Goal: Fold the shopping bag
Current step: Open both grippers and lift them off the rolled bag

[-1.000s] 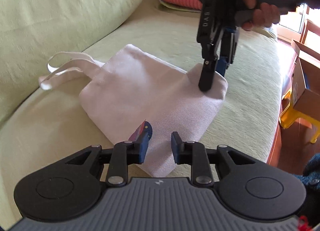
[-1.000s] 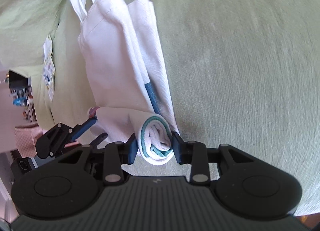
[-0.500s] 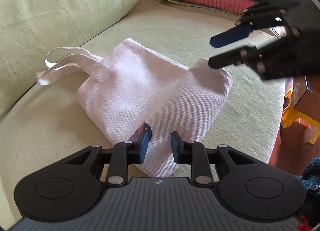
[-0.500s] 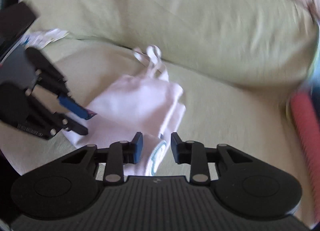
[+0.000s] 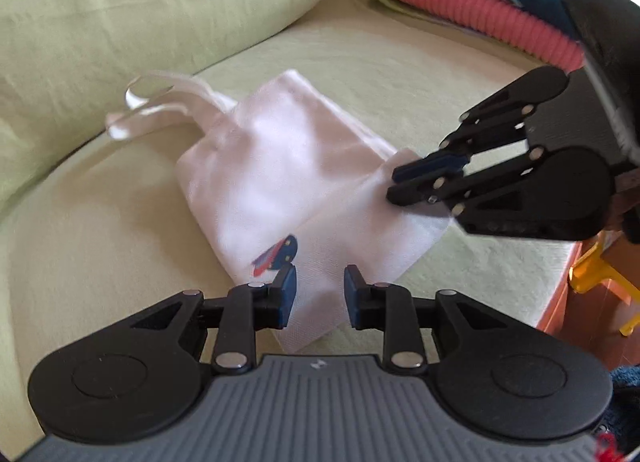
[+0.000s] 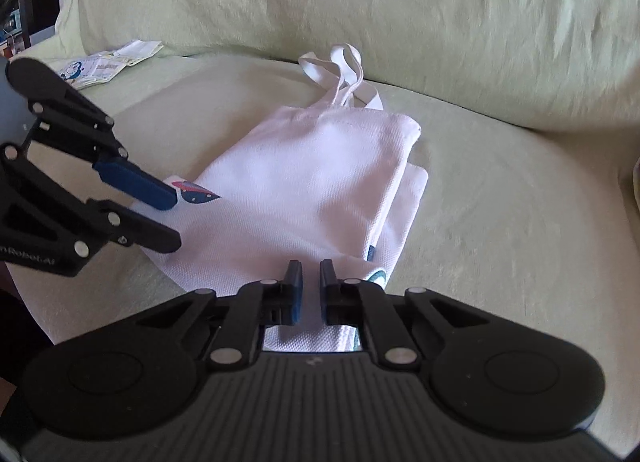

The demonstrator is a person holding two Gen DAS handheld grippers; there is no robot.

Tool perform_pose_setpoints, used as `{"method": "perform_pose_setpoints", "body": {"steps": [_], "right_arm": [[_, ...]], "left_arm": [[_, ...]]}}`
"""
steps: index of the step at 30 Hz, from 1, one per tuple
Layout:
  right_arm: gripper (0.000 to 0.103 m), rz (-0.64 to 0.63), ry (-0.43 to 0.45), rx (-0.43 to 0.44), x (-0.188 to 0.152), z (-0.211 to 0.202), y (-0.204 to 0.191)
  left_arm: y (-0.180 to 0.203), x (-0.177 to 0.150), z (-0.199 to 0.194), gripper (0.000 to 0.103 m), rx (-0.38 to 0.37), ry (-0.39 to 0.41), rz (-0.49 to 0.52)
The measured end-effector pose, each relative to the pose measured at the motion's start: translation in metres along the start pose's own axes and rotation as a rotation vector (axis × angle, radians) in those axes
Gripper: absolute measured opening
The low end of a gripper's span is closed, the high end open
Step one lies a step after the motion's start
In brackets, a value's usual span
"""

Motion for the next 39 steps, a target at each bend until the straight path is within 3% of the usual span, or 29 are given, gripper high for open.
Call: {"method": "perform_pose_setpoints", "body": {"steps": [3, 8, 11, 13, 15, 17, 28, 31, 34, 39], "right_arm": [[0.004, 0.021, 0.011, -0.002, -0.006, -0.006, 0.001], [0.004, 0.009, 0.01, -0.035, -0.006, -0.009, -0.008], [0.005, 0.098, -0.027, -0.062, 0.003, -0.019, -0.006], [0.009, 0.179, -0.051, -0.086, 0.009, -0.027, -0.004], [0.02, 0.214, -0.043, -0.117, 0.013, -0.033, -0.005], [0.021, 0.237, -0.036, -0.144, 0.015, -0.038, -0.005], [0.024, 0.278, -0.006, -0.106, 0.008, -0.056, 0.008], [0.028, 0.256, 0.015, -0.087, 0.003, -0.06, 0.01], [0.033, 0.149, 0.07, -0.072, -0.006, -0.069, 0.006], [0.038, -0.187, 0.12, -0.114, -0.032, -0.075, -0.008]], "left_arm": [[-0.007, -0.001, 0.002, 0.033, -0.027, 0.029, -0.046], [-0.006, 0.006, 0.004, 0.033, -0.021, -0.008, -0.005], [-0.004, 0.006, 0.003, 0.033, -0.015, -0.017, -0.009], [-0.004, 0.006, 0.005, 0.033, -0.008, -0.018, -0.01], [-0.003, 0.006, 0.005, 0.032, -0.004, -0.019, -0.016], [-0.003, 0.006, 0.005, 0.032, -0.002, -0.021, -0.02], [0.0, 0.007, 0.005, 0.032, 0.017, -0.031, -0.018], [0.0, 0.008, 0.005, 0.032, 0.016, -0.036, -0.017], [-0.001, 0.008, 0.005, 0.032, 0.015, -0.036, -0.015], [-0.002, 0.008, 0.005, 0.032, 0.007, -0.038, -0.011]]}}
Point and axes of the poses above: each gripper's, at about its wrist camera, not at the fingertips, and z roughly the way its jaws point, y to its right, x to its top, the point moved 6 cm from there along z, roughly the way its jaws point, and after that the axes turned 7 degrees about -y, right-handed, at the moved point
